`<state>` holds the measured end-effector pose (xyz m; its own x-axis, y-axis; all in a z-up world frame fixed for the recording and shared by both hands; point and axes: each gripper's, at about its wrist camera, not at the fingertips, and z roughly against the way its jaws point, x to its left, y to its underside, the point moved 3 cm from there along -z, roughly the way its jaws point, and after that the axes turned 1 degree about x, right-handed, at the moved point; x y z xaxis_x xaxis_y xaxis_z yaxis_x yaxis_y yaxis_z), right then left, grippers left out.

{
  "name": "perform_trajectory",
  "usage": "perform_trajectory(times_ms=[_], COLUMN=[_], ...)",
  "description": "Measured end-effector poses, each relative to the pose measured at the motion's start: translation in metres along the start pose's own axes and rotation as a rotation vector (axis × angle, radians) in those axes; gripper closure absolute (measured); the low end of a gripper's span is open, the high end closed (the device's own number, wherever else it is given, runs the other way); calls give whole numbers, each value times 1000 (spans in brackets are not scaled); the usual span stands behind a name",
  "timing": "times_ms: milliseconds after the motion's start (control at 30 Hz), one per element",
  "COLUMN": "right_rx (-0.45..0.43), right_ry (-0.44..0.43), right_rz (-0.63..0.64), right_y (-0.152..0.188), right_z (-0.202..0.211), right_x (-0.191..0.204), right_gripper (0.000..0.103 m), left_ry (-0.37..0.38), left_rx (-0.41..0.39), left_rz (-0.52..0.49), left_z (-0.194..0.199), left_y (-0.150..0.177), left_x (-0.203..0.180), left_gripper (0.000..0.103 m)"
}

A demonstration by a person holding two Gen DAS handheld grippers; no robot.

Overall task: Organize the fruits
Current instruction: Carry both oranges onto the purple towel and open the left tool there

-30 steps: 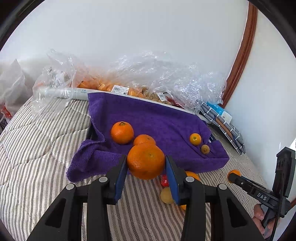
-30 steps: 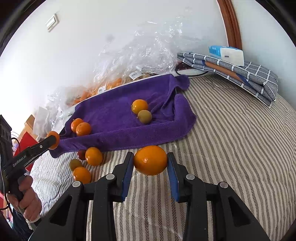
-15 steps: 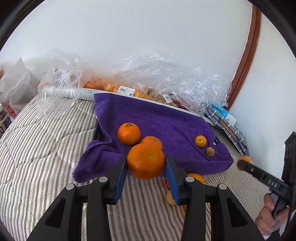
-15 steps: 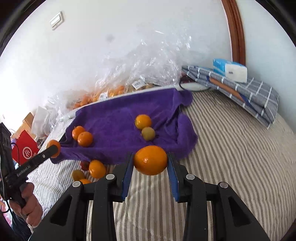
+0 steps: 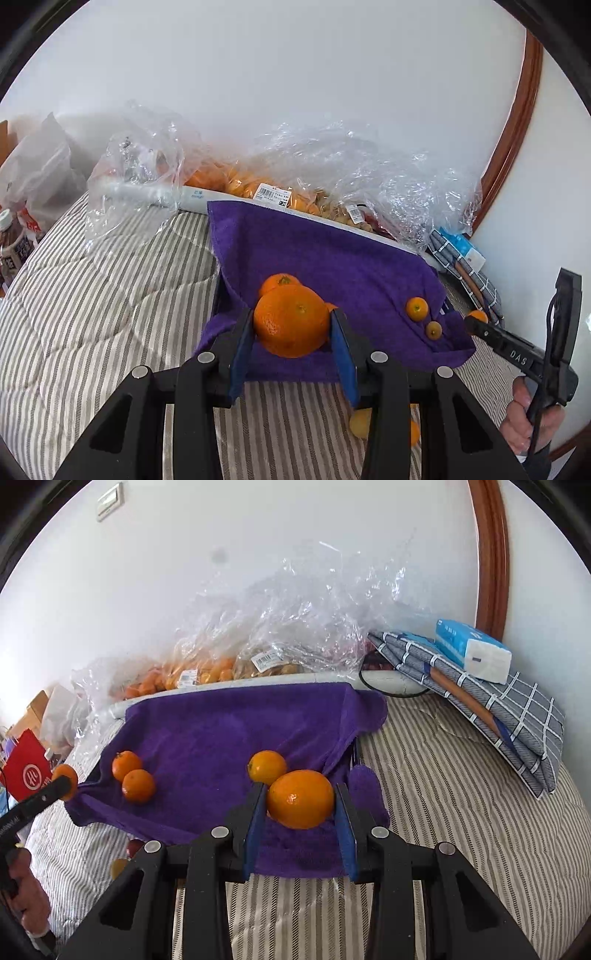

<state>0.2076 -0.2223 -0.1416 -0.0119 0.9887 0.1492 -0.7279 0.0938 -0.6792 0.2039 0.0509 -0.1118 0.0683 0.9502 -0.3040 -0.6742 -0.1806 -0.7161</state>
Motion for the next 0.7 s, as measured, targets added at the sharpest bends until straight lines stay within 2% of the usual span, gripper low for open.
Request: perform_trajectory(times_ms=[133,300,400,567,700], right_rx=[34,74,68,60,57], right_ry=[-8,1,1,12,1], right_rz=[-28,-28,-33,-8,-7], right_y=[3,7,6,8,9], right_z=[-15,-28,-29,-30,-29], right_x=[-6,-7,-7,-2,-1], right_gripper=[67,67,67,67,67], left_ry=[-10,-7,-19,13,10], left_rx=[20,50,50,62,63], left_rz=[-23,7,-11,4,-15], left_z=[-20,-39,-44,-47,-48], left_y=[-8,-3,-1,1,3], left_x=[-3,1,2,1,-3], left_gripper=[64,64,64,64,64])
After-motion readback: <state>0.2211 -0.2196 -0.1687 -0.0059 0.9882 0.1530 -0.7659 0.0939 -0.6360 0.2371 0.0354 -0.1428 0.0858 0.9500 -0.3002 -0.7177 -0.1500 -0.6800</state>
